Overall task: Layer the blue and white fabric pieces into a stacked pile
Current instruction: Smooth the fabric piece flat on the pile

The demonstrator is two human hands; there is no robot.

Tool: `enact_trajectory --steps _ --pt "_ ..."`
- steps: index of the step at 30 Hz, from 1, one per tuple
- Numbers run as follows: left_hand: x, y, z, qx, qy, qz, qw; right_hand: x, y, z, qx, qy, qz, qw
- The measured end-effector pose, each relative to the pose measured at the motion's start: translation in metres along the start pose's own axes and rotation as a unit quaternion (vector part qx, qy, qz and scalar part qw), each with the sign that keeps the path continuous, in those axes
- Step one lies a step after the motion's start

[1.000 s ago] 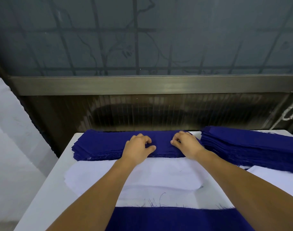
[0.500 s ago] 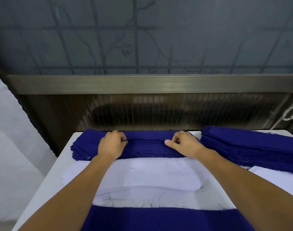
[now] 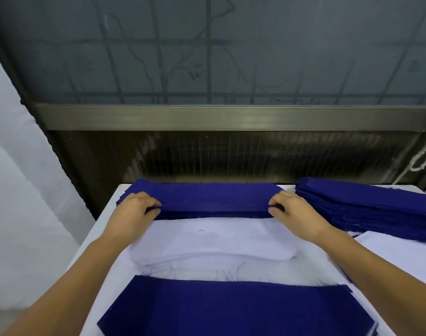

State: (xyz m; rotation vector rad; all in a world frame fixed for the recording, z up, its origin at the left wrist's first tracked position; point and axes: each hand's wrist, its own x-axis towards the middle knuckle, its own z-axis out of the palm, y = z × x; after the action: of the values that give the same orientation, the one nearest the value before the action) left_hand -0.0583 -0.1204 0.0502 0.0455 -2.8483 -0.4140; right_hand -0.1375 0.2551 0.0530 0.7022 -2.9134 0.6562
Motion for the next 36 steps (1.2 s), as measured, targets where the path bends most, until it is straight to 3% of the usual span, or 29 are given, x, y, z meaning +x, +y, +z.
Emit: enact_trajectory --steps 4,7,10,12,14,17,20,22,26,36 --pt "-0.055 0.009 -0.026 -0.067 -0.128 0.037 0.989 -0.078 -0.004 -0.030 0.090 -0.112 0.011 0.990" --pt "-0.079 0.018 -0.038 -0.148 -0.276 0.027 0.949 -0.116 -0.004 -0.047 0.152 -0.224 0.052 0.961" --pt "-0.089 0.026 -0.041 -0.182 -0.334 0.040 0.924 -0.131 -0.004 -0.052 0.170 -0.283 0.082 0.940" --pt "-0.090 0.031 -0.041 -0.180 -0.322 0.039 0.929 -0.134 -0.004 -0.051 0.151 -0.265 0.086 0.948" --pt "-0.090 0.037 -0.041 -0.172 -0.260 0.023 0.950 -0.134 -0.005 -0.050 0.137 -0.206 0.081 0.966" --pt "-0.095 0.042 -0.045 -0.181 -0.101 0.022 0.978 -0.143 -0.007 -0.054 0.117 -0.050 0.053 0.990" --pt "-0.113 0.044 -0.047 -0.147 0.000 0.082 0.986 -0.163 -0.003 -0.048 0.029 0.103 -0.053 0.993" --pt "-0.130 0.044 -0.040 -0.105 -0.009 0.136 0.985 -0.179 0.001 -0.033 -0.026 0.135 -0.131 0.982" --pt "-0.162 0.041 -0.009 -0.067 -0.071 0.195 0.976 -0.203 0.011 0.007 -0.118 0.120 -0.220 0.961" --pt "-0.175 0.034 0.011 -0.059 -0.095 0.195 0.974 -0.210 0.019 0.025 -0.108 0.118 -0.221 0.962"
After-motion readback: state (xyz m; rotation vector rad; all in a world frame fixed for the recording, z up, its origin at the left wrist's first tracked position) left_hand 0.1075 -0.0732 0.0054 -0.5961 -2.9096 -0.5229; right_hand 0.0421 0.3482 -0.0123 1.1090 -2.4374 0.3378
